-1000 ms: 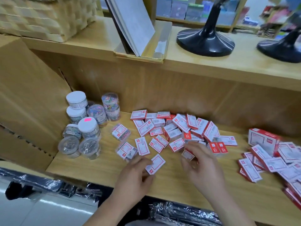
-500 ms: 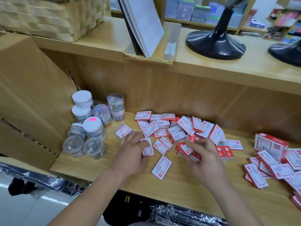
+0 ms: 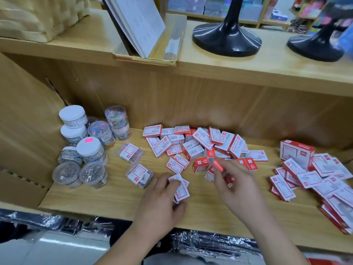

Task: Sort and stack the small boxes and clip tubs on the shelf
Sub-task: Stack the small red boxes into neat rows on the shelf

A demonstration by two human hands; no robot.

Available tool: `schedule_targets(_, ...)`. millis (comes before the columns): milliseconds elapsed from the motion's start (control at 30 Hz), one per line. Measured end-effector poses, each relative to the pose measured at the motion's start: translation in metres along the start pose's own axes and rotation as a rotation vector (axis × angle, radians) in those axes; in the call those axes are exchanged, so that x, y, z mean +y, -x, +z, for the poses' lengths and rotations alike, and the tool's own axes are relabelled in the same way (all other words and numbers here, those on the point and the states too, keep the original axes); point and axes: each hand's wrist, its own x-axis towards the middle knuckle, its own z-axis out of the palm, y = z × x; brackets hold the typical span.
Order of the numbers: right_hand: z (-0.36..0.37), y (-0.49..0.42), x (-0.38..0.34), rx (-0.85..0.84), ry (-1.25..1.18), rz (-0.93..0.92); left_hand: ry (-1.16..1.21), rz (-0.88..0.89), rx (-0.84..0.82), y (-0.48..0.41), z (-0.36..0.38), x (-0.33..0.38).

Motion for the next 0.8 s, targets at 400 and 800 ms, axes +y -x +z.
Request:
schedule_targets(400,-0.018,0.023,0.003,0.071,-0.285,0.312,0.243,0.066,0.202,0.000,-0.005,0.017)
schedule_targets(800,-0.138,0.093,0.090,0.262,-0.138,0.594,0.219,0.400,-0.181,-0.017,0.092,0.160)
